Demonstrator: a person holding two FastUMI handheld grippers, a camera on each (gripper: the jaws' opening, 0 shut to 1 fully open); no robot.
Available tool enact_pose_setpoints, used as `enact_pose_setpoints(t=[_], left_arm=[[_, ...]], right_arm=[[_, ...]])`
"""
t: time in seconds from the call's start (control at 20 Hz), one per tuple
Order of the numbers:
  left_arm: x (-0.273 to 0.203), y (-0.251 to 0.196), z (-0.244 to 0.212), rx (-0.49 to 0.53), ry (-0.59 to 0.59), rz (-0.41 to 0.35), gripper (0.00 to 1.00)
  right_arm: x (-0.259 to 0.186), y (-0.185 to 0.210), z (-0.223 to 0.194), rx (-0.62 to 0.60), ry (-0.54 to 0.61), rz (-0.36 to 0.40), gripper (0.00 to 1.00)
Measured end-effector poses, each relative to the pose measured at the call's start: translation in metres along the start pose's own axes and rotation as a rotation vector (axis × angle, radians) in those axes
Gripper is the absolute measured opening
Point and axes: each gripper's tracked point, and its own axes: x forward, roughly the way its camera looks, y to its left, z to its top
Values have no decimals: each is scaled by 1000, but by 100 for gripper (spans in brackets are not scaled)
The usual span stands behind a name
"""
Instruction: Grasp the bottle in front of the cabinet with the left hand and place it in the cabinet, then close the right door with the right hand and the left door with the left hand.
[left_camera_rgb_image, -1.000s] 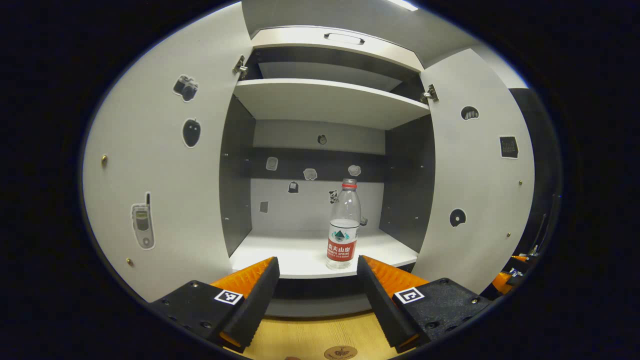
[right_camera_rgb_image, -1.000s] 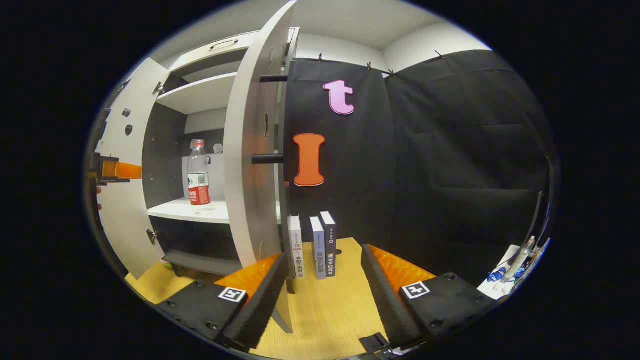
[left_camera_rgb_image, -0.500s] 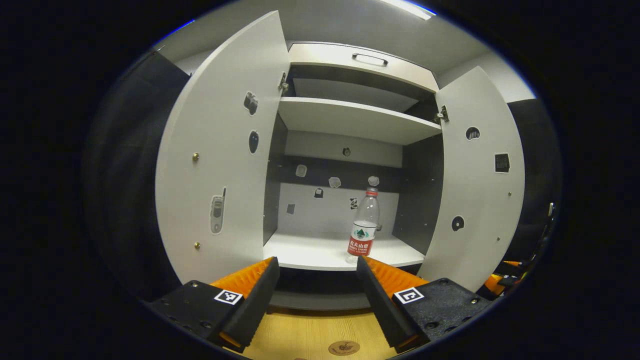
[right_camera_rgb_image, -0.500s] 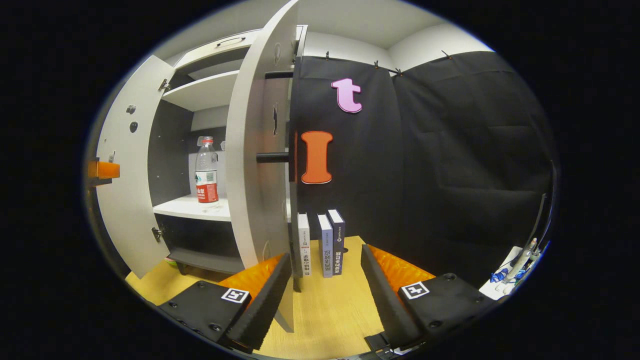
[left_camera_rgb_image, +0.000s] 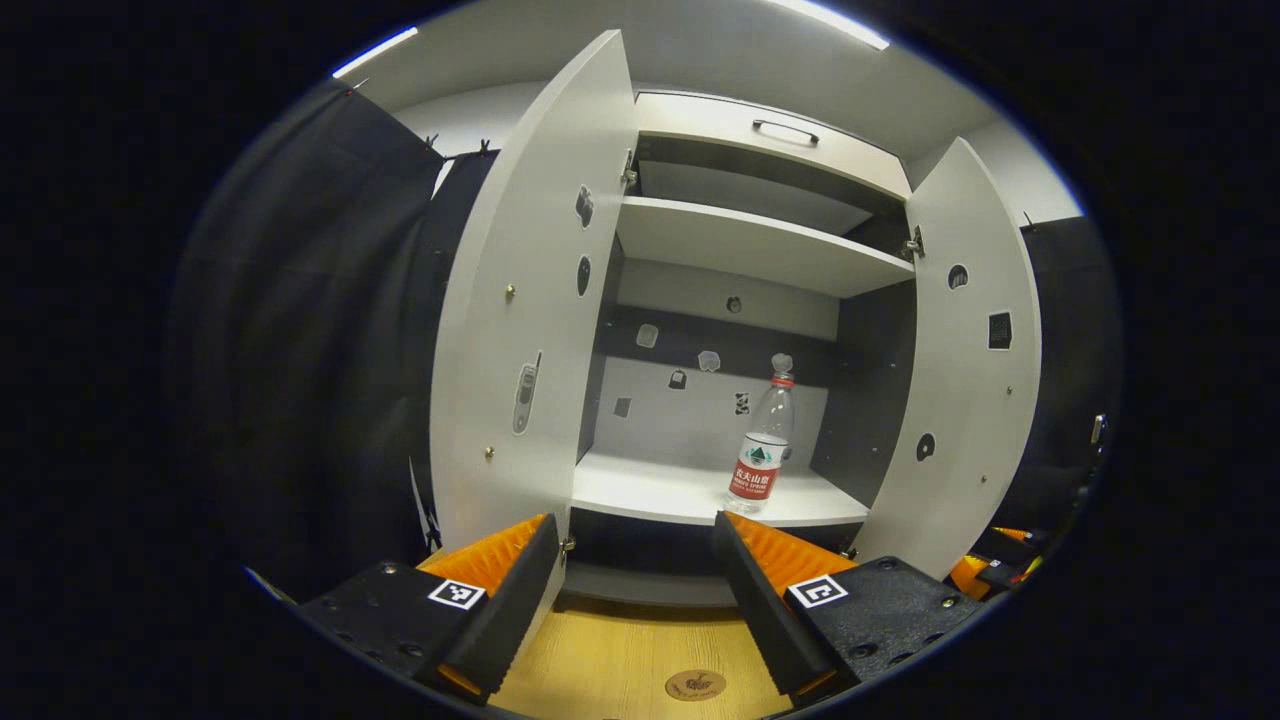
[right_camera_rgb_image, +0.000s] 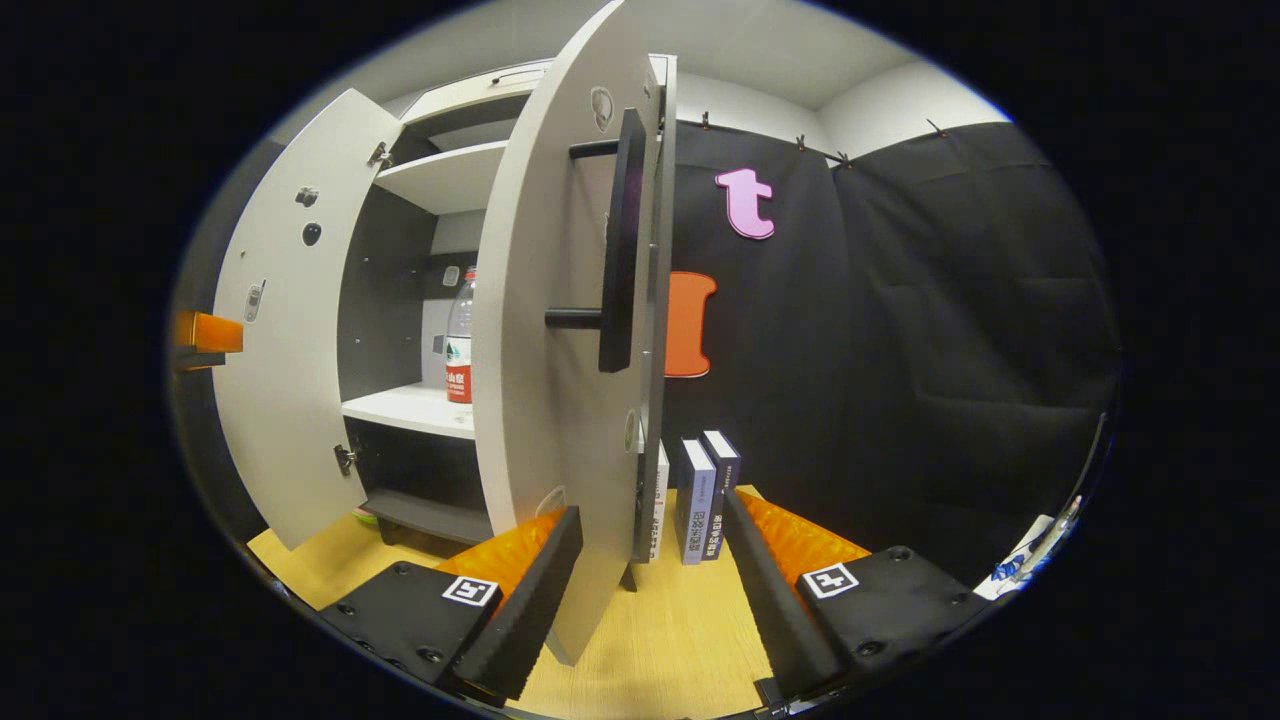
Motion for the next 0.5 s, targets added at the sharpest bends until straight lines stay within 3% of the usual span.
enact_pose_setpoints(t=[0.5], left_arm=[[-24, 38, 5, -8, -23, 64, 95]], right_arm=[[9, 27, 2, -17, -9, 15, 94]])
